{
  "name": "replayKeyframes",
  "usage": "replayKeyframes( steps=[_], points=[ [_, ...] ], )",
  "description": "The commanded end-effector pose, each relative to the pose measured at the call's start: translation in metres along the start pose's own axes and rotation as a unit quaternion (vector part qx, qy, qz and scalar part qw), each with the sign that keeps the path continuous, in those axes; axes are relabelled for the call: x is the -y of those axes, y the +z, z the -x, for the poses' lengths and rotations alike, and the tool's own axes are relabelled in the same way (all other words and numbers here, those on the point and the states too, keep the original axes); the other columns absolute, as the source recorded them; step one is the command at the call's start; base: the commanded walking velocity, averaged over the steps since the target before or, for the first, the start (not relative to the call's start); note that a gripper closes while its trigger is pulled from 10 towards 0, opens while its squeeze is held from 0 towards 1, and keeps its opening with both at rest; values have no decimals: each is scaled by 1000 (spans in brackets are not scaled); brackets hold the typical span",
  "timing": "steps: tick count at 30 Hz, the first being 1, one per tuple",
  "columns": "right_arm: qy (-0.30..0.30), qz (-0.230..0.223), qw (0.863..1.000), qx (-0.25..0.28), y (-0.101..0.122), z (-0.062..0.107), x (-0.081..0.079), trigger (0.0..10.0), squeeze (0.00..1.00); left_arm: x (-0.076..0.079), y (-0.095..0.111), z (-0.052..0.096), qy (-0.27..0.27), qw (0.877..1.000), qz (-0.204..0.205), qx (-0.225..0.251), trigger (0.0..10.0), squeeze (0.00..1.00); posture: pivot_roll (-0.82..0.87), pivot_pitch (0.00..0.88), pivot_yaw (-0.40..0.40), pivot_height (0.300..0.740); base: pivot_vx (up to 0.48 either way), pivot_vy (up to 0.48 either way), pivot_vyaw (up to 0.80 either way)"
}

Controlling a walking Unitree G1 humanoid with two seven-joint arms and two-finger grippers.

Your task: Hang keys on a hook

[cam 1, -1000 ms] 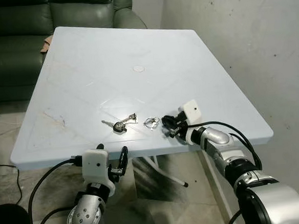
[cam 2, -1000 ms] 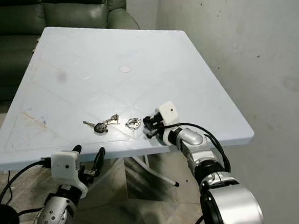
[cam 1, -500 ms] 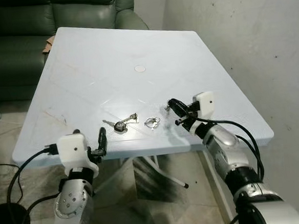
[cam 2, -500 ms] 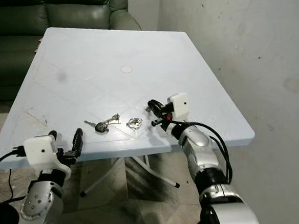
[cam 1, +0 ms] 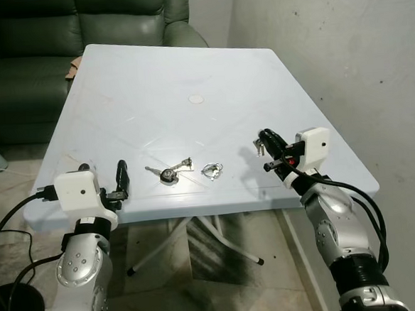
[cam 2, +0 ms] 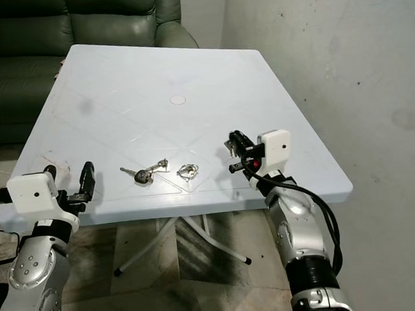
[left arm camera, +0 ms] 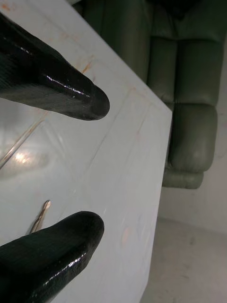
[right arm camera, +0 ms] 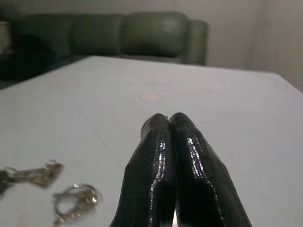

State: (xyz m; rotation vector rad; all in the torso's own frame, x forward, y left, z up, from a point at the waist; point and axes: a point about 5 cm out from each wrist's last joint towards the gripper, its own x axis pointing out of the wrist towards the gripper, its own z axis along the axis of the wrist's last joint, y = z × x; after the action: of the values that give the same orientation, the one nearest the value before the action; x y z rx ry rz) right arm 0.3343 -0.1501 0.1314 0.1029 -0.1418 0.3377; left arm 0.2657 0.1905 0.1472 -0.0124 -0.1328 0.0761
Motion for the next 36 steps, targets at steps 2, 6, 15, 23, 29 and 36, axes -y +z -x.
replayKeyframes(
  steps=[2,6,15,23,29,36],
  points=[
    [-10,29,1000,-4,1,3,-4,10000,0,-6,0,-5,7,1000,-2,1,10000,0,7,0,-84,740,0,0,0],
    [-28,62,997,-22,-2,4,-1,10000,0,-12,0,-5,18,1000,0,1,10000,0,5,0,-81,740,0,0,0],
    [-64,67,995,-36,0,2,6,10000,0,-22,-5,-2,62,998,-7,-5,10000,0,6,0,-77,740,0,0,-351],
    [-43,63,997,-32,-1,-4,-10,10000,0,-32,-6,-4,94,995,-30,-4,10000,0,17,0,-84,740,0,0,-680],
    [-39,61,997,-28,1,-6,-13,10000,0,-30,-6,-5,94,995,-29,-3,10000,0,18,0,-87,740,0,0,-700],
    [-41,57,997,-20,6,-11,-12,10000,0,-28,-9,-9,94,995,-15,-10,10000,0,16,0,-86,740,0,0,-704]
  ],
)
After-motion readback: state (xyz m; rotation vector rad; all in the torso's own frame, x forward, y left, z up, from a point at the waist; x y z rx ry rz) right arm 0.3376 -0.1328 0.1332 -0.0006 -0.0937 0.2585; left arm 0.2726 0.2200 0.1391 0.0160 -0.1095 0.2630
